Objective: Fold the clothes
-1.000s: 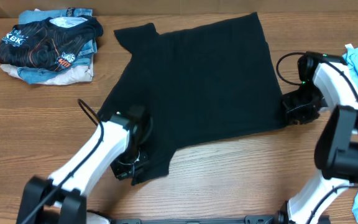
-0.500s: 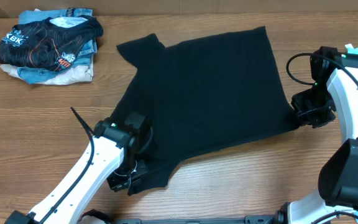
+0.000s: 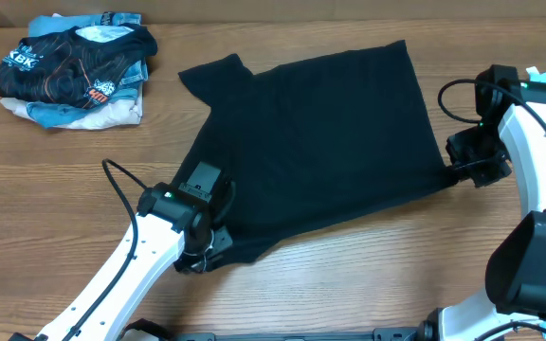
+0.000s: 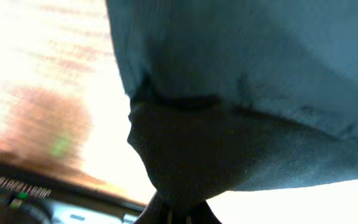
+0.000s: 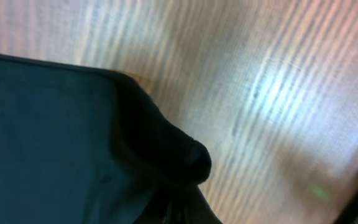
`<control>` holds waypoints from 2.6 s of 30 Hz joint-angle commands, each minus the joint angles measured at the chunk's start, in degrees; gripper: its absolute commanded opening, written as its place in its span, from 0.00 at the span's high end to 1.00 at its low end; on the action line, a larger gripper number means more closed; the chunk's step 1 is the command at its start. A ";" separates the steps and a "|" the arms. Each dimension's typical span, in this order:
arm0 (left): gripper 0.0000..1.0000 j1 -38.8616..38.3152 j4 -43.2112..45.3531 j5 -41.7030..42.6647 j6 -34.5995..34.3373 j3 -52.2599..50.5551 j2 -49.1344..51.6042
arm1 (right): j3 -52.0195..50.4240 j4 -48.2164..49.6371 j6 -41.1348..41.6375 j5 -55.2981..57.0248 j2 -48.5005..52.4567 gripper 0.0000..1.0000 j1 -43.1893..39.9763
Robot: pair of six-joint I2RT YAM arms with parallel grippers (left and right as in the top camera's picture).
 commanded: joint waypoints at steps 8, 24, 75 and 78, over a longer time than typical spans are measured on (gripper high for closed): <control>0.91 -0.31 8.96 -9.49 -1.18 -0.33 -0.63 | 0.07 6.71 0.50 1.03 -0.68 0.94 -0.50; 0.87 1.53 23.52 -20.59 4.07 -0.33 -0.59 | -1.90 13.49 0.48 1.03 0.72 0.93 -0.44; 0.00 4.79 25.18 6.34 0.44 2.19 7.58 | -8.66 34.03 -5.86 -1.55 8.24 0.00 2.51; 0.00 4.81 26.95 11.80 0.52 2.16 7.61 | -8.66 33.77 -6.29 -2.43 8.24 0.00 2.51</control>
